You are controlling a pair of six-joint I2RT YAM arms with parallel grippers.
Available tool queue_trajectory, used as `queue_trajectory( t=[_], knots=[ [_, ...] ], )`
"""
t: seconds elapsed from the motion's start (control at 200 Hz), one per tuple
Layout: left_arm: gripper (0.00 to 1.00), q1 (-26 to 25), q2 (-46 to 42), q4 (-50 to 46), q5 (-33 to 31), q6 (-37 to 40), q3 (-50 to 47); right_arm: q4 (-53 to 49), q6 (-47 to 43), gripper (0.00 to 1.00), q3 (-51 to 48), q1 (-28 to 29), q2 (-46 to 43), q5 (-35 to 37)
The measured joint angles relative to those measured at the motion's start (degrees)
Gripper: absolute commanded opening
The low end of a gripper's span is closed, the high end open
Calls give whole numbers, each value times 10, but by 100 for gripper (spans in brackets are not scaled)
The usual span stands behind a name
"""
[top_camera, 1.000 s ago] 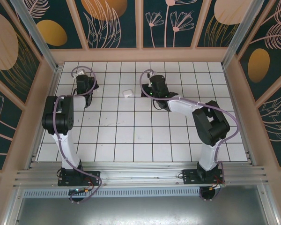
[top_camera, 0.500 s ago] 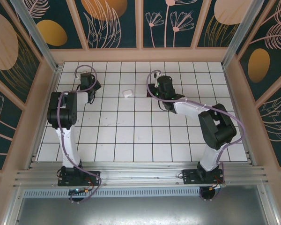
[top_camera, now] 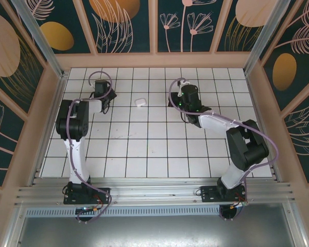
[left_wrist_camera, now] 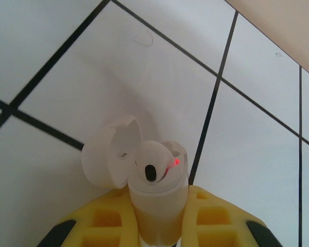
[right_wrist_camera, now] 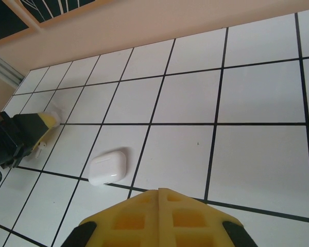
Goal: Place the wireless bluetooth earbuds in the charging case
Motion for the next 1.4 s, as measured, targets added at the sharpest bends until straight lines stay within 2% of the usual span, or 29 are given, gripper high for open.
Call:
queue_trajectory(
  t=[0.375, 0.581, 0.746, 0.861, 1.111, 1.236, 1.396],
  knots=[
    [0, -21, -117, 33, -4, -19, -175, 5, 3, 0, -16, -2, -22, -13],
    [0, -53, -179, 54, 5, -21, -266, 5, 13, 0, -16, -2, -22, -33],
    [0, -74, -247, 52, 18, -18, -335, -8, 15, 0, 23, 4, 4, -57],
    [0, -77, -319, 33, 19, -3, -366, -25, 15, 2, 75, 17, 51, -81],
    [0, -77, -466, -44, -15, 80, -348, -74, -23, 16, 200, 79, 177, -122],
    [0, -73, -510, -75, -35, 120, -328, -136, -78, 19, 329, 123, 274, -141],
    [0, -51, -574, -106, -80, 172, -329, -249, -139, 23, 544, 164, 408, -171]
  ],
)
